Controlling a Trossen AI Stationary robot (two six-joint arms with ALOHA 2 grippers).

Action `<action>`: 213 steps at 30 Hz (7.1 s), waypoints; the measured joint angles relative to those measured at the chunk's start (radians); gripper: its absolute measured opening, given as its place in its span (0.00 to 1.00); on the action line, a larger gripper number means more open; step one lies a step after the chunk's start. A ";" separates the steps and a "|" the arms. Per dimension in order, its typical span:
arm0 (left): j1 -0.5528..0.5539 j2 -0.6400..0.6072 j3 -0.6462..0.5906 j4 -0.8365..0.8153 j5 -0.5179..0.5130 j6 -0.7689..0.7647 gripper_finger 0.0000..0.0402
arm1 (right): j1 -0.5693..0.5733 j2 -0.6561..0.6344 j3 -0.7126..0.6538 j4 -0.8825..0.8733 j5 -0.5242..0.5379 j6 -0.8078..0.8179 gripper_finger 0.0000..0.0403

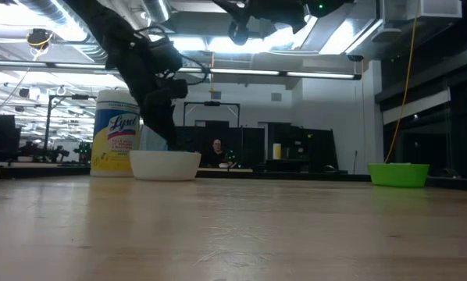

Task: Nest bowls inside each other
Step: Stack the red bowl on top of the light blue bowl

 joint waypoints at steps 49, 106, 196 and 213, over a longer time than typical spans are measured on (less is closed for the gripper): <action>-0.243 -0.199 0.678 0.207 -1.220 0.373 0.30 | 0.094 -0.381 -0.001 -0.120 2.064 -0.874 0.25; -0.727 -0.341 -0.041 -0.019 -1.080 -0.985 0.24 | 0.832 -0.725 -0.546 -1.222 1.989 0.843 0.28; -0.719 -0.360 -0.045 0.353 -0.555 -0.530 0.25 | 1.305 -0.423 -0.760 -0.934 1.217 1.610 0.36; -0.667 -0.360 -0.045 0.330 -0.498 -0.525 0.25 | 1.287 -0.423 -0.843 -0.883 1.165 1.618 0.34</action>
